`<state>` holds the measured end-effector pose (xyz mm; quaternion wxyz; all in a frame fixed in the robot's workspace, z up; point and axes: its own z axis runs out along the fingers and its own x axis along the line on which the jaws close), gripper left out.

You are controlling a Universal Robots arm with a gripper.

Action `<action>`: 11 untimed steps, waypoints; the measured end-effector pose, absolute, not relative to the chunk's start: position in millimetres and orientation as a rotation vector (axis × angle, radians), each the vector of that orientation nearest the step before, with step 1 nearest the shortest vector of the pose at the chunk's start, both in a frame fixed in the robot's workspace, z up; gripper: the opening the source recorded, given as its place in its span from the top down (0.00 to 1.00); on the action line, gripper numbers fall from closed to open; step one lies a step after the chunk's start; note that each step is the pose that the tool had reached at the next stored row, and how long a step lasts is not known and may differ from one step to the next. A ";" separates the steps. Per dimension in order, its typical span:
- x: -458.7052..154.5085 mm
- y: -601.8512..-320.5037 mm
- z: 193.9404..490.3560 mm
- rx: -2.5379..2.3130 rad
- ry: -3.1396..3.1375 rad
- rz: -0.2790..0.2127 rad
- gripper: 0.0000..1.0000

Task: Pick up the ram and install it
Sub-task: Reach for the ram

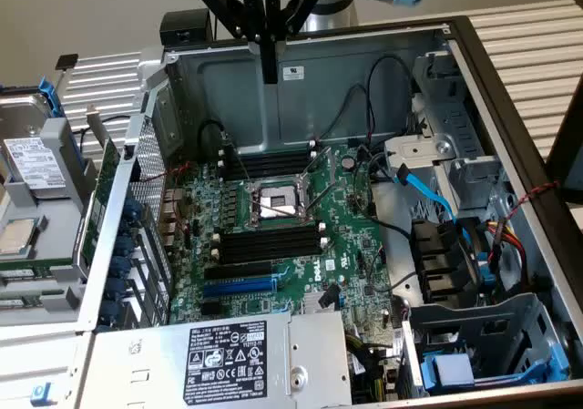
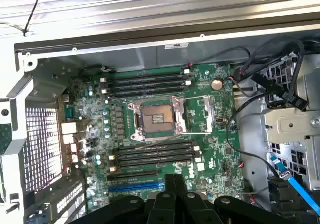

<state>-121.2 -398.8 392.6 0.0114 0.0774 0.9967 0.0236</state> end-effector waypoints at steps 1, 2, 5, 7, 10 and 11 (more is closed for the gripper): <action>-121.2 -398.8 392.6 0.243 3.109 0.073 0.89; -121.2 -398.8 392.6 0.244 3.108 0.073 0.89; -121.2 -398.8 392.6 0.248 3.108 0.073 0.89; -121.2 -398.8 392.6 0.250 3.108 0.073 0.89; -121.2 -398.8 392.6 0.253 3.108 0.073 0.89; -121.2 -398.8 392.6 0.255 3.107 0.073 0.89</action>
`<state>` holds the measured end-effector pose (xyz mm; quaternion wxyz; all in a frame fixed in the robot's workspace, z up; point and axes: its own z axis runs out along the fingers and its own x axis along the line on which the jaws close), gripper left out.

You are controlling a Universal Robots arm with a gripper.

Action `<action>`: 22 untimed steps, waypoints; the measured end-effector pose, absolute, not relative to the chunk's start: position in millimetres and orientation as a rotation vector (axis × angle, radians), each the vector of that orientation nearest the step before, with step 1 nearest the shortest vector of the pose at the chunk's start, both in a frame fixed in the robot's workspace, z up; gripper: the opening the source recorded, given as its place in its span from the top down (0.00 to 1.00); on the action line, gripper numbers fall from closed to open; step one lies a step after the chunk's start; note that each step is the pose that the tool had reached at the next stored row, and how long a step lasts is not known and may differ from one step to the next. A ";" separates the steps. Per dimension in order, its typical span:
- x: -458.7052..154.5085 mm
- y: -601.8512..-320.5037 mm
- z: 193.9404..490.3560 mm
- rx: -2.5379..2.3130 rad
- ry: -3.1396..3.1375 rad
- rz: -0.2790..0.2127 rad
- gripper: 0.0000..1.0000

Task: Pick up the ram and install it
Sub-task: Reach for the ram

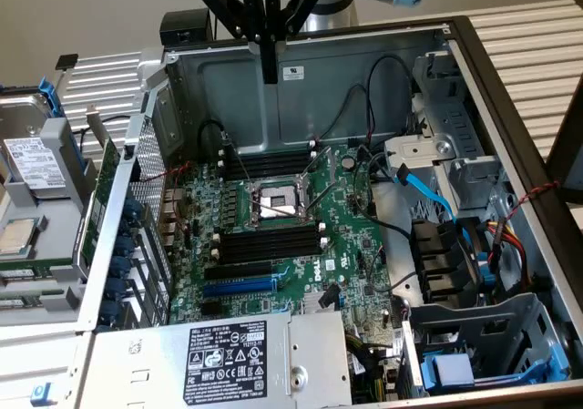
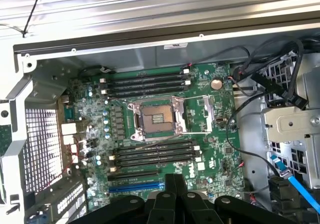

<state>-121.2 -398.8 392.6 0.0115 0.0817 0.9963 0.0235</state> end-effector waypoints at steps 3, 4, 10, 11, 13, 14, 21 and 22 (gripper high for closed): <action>-125.0 -398.9 392.8 0.255 3.108 0.073 0.89; -127.9 -399.1 392.6 0.255 3.107 0.073 0.89; -149.4 -400.7 392.6 0.255 3.107 0.073 0.89; -152.8 -401.0 392.6 0.255 3.107 0.073 0.89; -159.8 -401.4 392.6 0.255 3.107 0.073 0.89; -163.5 -401.5 392.6 0.255 3.107 0.073 0.89; -189.6 -402.5 392.6 0.255 3.108 0.073 0.89; -192.8 -403.0 392.5 0.255 3.108 0.073 0.89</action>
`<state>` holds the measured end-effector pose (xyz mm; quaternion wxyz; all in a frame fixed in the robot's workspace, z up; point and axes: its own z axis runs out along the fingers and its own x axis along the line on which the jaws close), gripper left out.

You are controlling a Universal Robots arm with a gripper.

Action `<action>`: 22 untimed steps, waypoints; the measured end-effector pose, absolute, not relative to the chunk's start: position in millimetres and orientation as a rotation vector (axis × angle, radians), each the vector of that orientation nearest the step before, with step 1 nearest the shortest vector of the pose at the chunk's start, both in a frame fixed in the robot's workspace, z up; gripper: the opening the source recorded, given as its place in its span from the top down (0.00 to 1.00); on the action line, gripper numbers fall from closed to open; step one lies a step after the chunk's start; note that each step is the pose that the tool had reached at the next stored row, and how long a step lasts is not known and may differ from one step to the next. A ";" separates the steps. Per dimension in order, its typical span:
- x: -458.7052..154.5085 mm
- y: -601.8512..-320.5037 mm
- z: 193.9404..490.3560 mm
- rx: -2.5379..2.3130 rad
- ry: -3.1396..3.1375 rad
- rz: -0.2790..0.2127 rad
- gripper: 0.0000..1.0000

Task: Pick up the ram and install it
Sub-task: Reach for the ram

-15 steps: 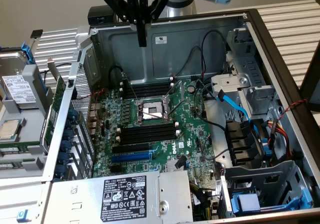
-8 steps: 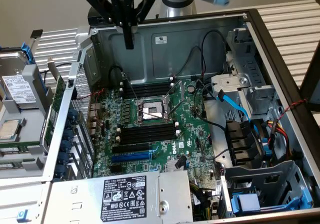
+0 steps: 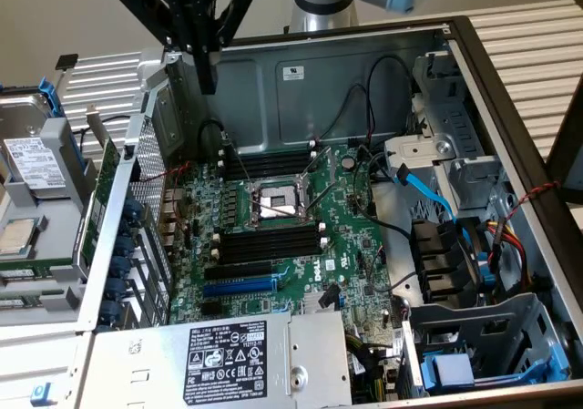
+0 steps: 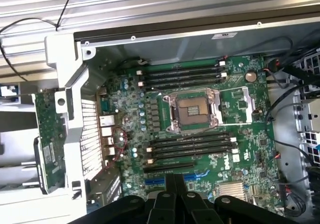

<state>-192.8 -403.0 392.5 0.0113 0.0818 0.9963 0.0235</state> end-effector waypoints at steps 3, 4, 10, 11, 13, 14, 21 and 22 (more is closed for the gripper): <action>-203.0 -404.2 392.5 0.255 3.108 0.073 0.89; -206.3 -404.6 392.5 0.255 3.108 0.073 0.89; -221.0 -406.2 392.2 0.257 3.108 0.073 0.89; -225.3 -406.9 392.2 0.257 3.108 0.074 0.89; -234.3 -408.4 392.2 0.257 3.108 0.076 0.89; -238.9 -409.2 392.2 0.257 3.108 0.078 0.89; -270.6 -413.6 392.1 0.257 3.108 0.085 0.89; -275.3 -414.0 392.1 0.257 3.108 0.086 0.89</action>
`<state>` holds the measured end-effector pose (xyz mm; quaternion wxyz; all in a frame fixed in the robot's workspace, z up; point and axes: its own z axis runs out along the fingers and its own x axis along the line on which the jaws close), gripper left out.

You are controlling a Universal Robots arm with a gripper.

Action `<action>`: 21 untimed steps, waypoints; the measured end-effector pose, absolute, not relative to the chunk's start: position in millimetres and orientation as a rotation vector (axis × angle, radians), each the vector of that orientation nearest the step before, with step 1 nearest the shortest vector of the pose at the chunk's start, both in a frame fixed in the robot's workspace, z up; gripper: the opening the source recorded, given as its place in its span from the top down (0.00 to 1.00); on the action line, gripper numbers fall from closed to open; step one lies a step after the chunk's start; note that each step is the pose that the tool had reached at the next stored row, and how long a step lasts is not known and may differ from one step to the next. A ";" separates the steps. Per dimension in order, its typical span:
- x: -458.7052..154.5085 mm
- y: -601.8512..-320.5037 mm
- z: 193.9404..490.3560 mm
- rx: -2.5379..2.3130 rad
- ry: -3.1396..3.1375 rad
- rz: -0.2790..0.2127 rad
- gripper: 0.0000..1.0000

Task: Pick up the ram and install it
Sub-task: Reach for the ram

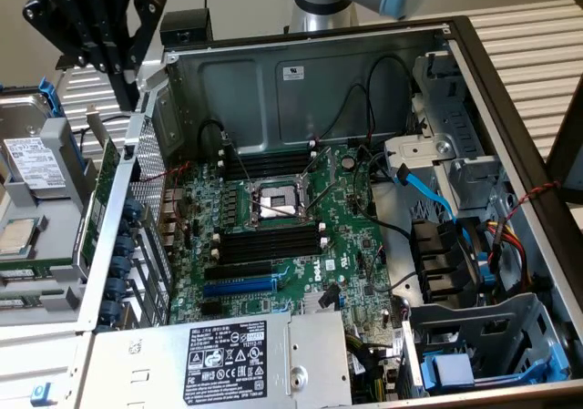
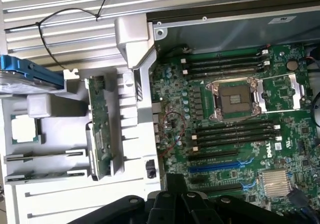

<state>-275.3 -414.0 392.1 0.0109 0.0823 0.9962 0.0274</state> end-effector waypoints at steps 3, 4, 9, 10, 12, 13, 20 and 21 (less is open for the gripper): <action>-289.2 -415.1 392.0 0.257 3.108 0.087 0.89; -293.6 -415.4 391.9 0.257 3.108 0.087 0.89; -316.2 -417.3 391.6 0.257 3.108 0.088 0.89; -320.8 -417.7 391.5 0.257 3.108 0.089 0.89; -329.9 -418.5 391.4 0.257 3.108 0.089 0.89; -334.6 -419.0 391.4 0.257 3.108 0.090 0.89; -366.2 -422.2 390.8 0.257 3.108 0.093 0.89; -371.1 -422.6 390.7 0.257 3.108 0.094 0.89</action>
